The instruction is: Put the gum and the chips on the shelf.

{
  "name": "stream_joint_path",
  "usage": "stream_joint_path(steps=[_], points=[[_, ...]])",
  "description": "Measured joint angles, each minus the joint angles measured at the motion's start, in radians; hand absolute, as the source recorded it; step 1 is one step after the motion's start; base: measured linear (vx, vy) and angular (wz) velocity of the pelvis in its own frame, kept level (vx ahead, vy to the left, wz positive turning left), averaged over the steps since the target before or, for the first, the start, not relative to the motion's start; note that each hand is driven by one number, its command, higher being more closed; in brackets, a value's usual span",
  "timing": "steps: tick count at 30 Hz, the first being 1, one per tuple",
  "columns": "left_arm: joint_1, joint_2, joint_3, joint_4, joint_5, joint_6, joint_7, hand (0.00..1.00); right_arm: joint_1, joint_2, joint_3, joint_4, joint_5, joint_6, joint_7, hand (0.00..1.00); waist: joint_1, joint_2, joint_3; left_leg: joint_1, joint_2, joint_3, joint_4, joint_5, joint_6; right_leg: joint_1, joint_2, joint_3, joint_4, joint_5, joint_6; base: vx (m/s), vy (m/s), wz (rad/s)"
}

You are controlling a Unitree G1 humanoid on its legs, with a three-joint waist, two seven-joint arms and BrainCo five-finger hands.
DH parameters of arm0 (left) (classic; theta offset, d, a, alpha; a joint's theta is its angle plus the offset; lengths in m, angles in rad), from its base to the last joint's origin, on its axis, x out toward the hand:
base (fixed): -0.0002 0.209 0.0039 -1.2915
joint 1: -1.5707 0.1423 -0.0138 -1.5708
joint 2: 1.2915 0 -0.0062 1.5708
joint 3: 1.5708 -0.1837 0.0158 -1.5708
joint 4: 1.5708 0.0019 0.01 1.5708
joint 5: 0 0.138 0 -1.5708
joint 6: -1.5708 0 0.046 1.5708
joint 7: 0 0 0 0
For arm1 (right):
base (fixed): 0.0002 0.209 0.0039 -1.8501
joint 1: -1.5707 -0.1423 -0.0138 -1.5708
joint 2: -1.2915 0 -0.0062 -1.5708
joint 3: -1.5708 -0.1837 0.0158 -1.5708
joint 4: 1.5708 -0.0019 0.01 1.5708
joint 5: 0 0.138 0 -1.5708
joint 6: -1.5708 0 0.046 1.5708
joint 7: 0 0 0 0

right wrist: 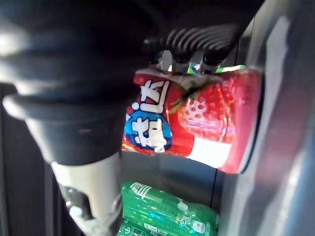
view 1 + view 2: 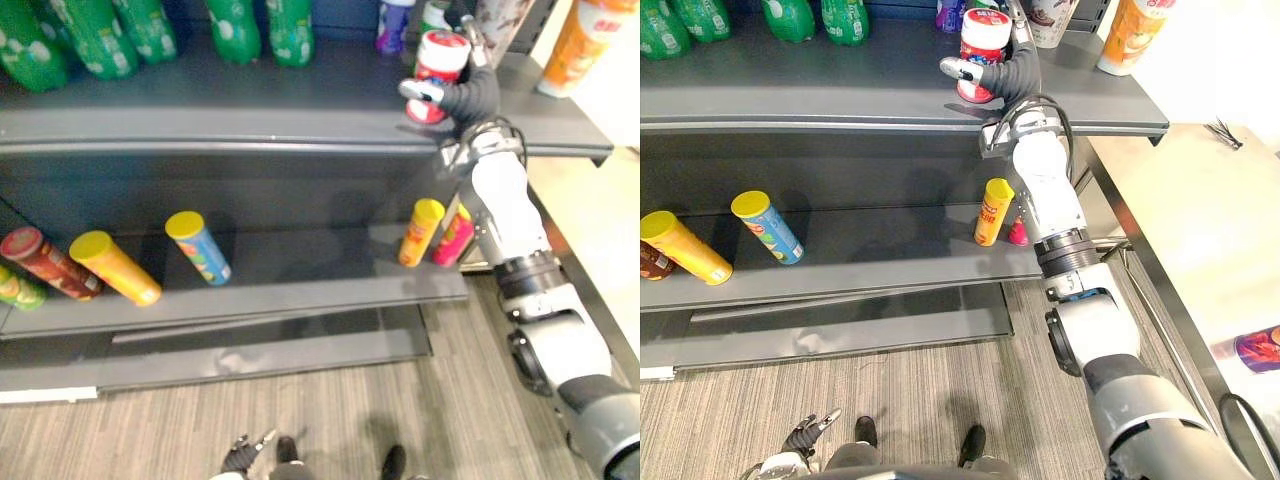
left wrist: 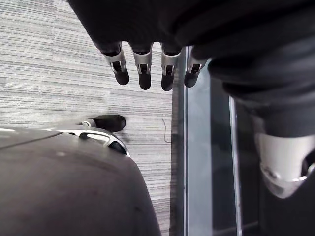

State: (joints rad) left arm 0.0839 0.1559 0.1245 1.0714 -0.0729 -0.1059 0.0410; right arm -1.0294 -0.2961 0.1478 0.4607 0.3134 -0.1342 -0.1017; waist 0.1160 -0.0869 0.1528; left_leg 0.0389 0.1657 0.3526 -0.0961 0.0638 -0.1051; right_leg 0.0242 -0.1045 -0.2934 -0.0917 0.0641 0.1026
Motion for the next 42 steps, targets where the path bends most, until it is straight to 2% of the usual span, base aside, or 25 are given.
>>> stream_joint_path(steps=[12, 19, 22, 26, 29, 30, 33, 38, 42], points=[[0.002, 0.001, 0.001, -0.008, 0.005, 0.001, -0.001, 0.00, 0.015, -0.001, 0.014, -0.021, 0.001, 0.004, -0.019, 0.00, -0.001, -0.003, 0.004, 0.013, 0.000, 0.019, 0.000, 0.000, 0.000, 0.001, 0.000, 0.016, 0.004, 0.002, -0.003, 0.01, 0.000, -0.02], [0.001, 0.001, 0.001, -0.009, 0.007, 0.001, -0.002, 0.00, 0.014, -0.012, -0.058, -0.043, -0.003, 0.015, -0.050, 0.00, -0.002, -0.003, 0.004, 0.015, 0.000, 0.019, 0.000, 0.000, 0.000, 0.003, 0.001, 0.015, 0.003, 0.004, -0.005, 0.00, 0.000, 0.00], [0.001, 0.001, 0.000, -0.008, 0.007, 0.001, -0.002, 0.00, 0.010, -0.049, -0.079, -0.117, -0.006, 0.011, -0.068, 0.00, -0.003, -0.003, 0.004, 0.016, 0.001, 0.018, 0.000, 0.000, 0.000, 0.004, 0.001, 0.015, 0.003, 0.004, -0.005, 0.00, 0.000, 0.00], [0.003, 0.001, 0.000, -0.008, 0.007, 0.001, -0.001, 0.00, 0.011, -0.050, -0.117, -0.193, -0.009, -0.010, -0.089, 0.00, -0.007, -0.003, 0.004, 0.017, 0.000, 0.020, 0.000, 0.000, 0.000, 0.004, 0.001, 0.016, 0.003, 0.007, -0.008, 0.00, 0.000, 0.00], [0.007, 0.002, 0.000, -0.008, 0.009, 0.001, 0.002, 0.00, 0.062, -0.036, -0.134, -0.352, 0.002, -0.033, -0.089, 0.00, -0.018, -0.004, 0.003, 0.017, 0.000, 0.020, 0.000, 0.001, 0.000, 0.004, 0.001, 0.016, 0.002, 0.007, -0.008, 0.00, 0.000, 0.00], [0.008, 0.003, 0.000, -0.008, 0.009, 0.001, 0.003, 0.00, 0.129, -0.027, -0.133, -0.445, 0.003, -0.057, -0.084, 0.00, -0.022, -0.005, 0.002, 0.017, 0.000, 0.021, 0.000, 0.000, 0.000, 0.004, 0.001, 0.016, 0.002, 0.007, -0.008, 0.00, 0.000, 0.00], [0.012, 0.003, 0.000, -0.007, 0.010, 0.002, 0.013, 0.00, 0.365, 0.046, -0.110, -0.631, 0.023, -0.086, -0.047, 0.00, -0.034, -0.004, 0.002, 0.019, 0.000, 0.027, 0.000, 0.000, 0.000, 0.002, 0.001, 0.023, 0.002, 0.007, -0.008, 0.01, -0.001, -0.06], [0.017, 0.001, 0.007, -0.005, 0.014, 0.003, 0.024, 0.00, 0.753, 0.098, 0.007, -0.781, 0.041, -0.087, 0.034, 0.00, -0.040, -0.004, 0.001, 0.030, 0.003, 0.048, 0.000, -0.003, -0.004, -0.002, 0.005, 0.044, 0.002, 0.008, -0.009, 0.01, -0.007, -0.12], [0.035, -0.002, 0.032, 0.005, 0.047, -0.001, 0.026, 0.00, 1.041, 0.113, 0.131, -0.852, 0.042, -0.088, 0.130, 0.00, -0.076, -0.003, -0.014, 0.033, 0.002, 0.057, 0.000, -0.011, -0.011, -0.007, 0.004, 0.057, 0.002, 0.007, -0.009, 0.02, -0.003, -0.10]])
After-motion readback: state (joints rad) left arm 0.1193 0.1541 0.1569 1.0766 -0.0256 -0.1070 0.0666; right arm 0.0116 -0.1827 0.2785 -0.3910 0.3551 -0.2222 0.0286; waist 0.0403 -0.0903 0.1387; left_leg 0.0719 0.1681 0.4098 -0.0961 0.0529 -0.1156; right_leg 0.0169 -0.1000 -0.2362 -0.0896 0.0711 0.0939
